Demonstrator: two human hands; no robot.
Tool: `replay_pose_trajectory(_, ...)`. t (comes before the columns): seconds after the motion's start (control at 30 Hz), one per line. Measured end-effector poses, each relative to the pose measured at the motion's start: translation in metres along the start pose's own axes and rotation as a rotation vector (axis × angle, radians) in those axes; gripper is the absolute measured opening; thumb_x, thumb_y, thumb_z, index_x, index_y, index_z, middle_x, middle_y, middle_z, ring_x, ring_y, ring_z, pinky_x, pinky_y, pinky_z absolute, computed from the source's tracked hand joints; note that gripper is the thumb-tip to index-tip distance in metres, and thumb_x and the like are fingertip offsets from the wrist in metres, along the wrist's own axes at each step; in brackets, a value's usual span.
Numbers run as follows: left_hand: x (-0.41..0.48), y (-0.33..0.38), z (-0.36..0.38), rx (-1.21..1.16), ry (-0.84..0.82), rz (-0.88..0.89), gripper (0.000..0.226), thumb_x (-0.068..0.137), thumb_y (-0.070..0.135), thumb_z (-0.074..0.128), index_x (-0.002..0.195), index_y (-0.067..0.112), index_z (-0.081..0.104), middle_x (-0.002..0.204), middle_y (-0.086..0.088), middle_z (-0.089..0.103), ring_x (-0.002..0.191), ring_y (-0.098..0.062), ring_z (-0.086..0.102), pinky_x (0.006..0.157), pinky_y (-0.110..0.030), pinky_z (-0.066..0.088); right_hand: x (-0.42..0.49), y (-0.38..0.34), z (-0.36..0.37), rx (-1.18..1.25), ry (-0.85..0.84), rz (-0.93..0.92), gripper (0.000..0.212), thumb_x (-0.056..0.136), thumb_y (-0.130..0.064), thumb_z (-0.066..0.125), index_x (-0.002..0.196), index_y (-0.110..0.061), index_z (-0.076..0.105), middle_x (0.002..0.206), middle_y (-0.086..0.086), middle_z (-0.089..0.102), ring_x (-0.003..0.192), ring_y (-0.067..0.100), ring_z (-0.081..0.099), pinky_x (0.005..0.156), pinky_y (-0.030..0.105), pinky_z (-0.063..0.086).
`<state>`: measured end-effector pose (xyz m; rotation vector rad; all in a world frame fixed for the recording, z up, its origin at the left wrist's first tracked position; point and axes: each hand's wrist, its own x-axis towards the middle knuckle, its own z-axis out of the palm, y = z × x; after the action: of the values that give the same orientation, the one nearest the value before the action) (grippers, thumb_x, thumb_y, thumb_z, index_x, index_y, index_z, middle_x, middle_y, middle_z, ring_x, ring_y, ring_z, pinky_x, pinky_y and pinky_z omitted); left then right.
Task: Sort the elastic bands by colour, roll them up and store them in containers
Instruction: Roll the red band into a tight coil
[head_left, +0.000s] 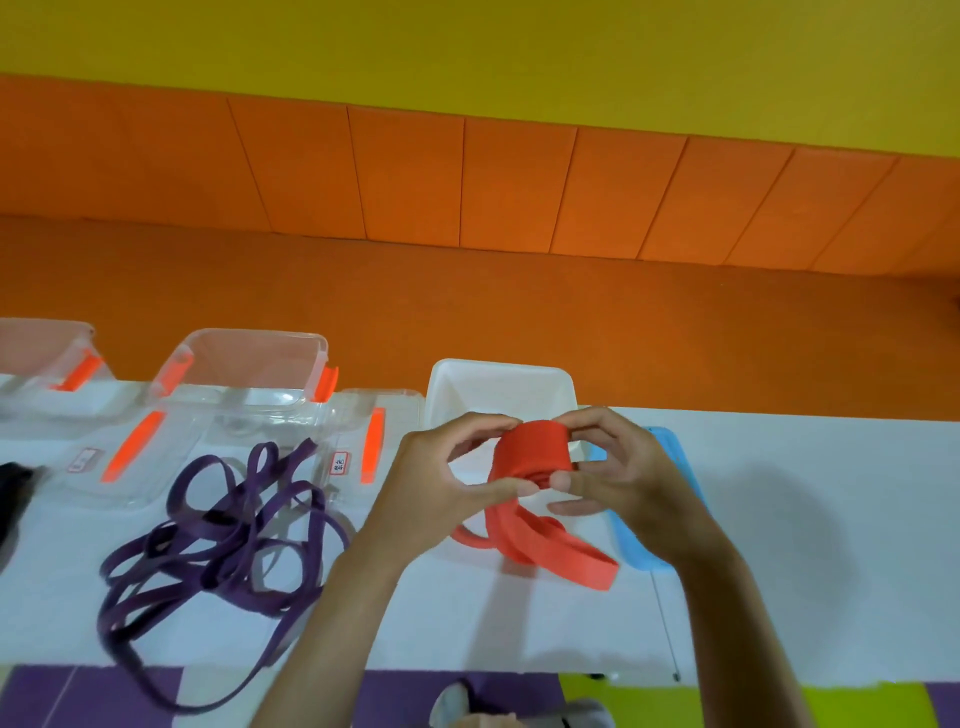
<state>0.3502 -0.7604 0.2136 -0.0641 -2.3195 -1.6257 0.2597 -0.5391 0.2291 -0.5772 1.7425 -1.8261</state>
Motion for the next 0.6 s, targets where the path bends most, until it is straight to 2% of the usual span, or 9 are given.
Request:
replay_pose_trajectory(0.1,0.007,0.004,-0.006,0.006,-0.059,-0.05,0.051,0.071,0.044,0.095,0.117,0.047,0.073,0.115,0.024,0.076,0.112,0.0,0.072,0.097,-0.014,0.054,-0.002,0.009,0.005,0.081,-0.027,0.035,0.045,0.079,-0.02,0.092,0.116,-0.02,0.067,0.124,0.009,0.071,0.103,0.039,0.076,0.082,0.052,0.064)
replay_pose_trajectory(0.17,0.011,0.004,-0.009,0.072,-0.116,-0.049,0.047,0.071,0.04,0.094,0.112,0.046,0.074,0.111,0.027,0.076,0.109,0.003,0.072,0.096,-0.009,0.051,-0.001,0.01,0.002,-0.074,-0.038,0.018,0.044,0.081,-0.013,0.09,0.118,-0.026,0.068,0.124,0.005,0.073,0.109,0.032,0.075,0.09,0.048,0.064)
replay_pose_trajectory(0.23,0.012,0.002,-0.007,0.107,-0.143,-0.042,0.043,0.072,0.033,0.094,0.11,0.04,0.076,0.109,0.026,0.076,0.108,0.003,0.071,0.096,-0.009,0.05,0.0,0.006,-0.001,-0.311,-0.025,-0.02,0.05,0.078,-0.02,0.094,0.118,-0.036,0.07,0.123,-0.005,0.074,0.11,0.02,0.074,0.089,0.041,0.064)
replay_pose_trajectory(0.33,0.011,0.001,0.001,0.081,-0.123,-0.032,0.044,0.073,0.034,0.094,0.114,0.035,0.077,0.11,0.024,0.076,0.11,0.0,0.071,0.099,-0.015,0.053,0.001,-0.001,-0.004,-0.425,0.035,-0.083,0.05,0.071,-0.035,0.097,0.115,-0.043,0.073,0.117,-0.013,0.075,0.098,0.014,0.078,0.081,0.031,0.065)
replay_pose_trajectory(0.4,0.013,0.001,0.003,0.014,-0.109,-0.044,0.05,0.072,0.041,0.094,0.118,0.035,0.076,0.115,0.023,0.075,0.114,-0.003,0.071,0.1,-0.017,0.054,0.0,-0.004,-0.006,-0.388,0.079,-0.093,0.048,0.07,-0.039,0.095,0.114,-0.043,0.075,0.116,-0.012,0.077,0.095,0.016,0.079,0.083,0.03,0.064)
replay_pose_trajectory(0.47,0.017,0.003,-0.001,-0.015,-0.099,-0.047,0.054,0.07,0.041,0.097,0.119,0.035,0.075,0.117,0.02,0.074,0.115,-0.007,0.071,0.1,-0.02,0.055,0.0,-0.006,-0.007,-0.309,0.116,-0.096,0.047,0.072,-0.037,0.093,0.116,-0.036,0.075,0.116,-0.008,0.076,0.096,0.02,0.079,0.083,0.031,0.064)
replay_pose_trajectory(0.6,0.025,0.012,-0.008,-0.104,-0.053,-0.059,0.05,0.07,0.041,0.097,0.116,0.038,0.077,0.114,0.015,0.077,0.112,-0.013,0.072,0.096,-0.024,0.057,0.004,-0.007,-0.004,-0.067,0.078,-0.113,0.05,0.078,-0.033,0.09,0.122,-0.019,0.072,0.122,0.003,0.074,0.105,0.029,0.076,0.085,0.04,0.064)
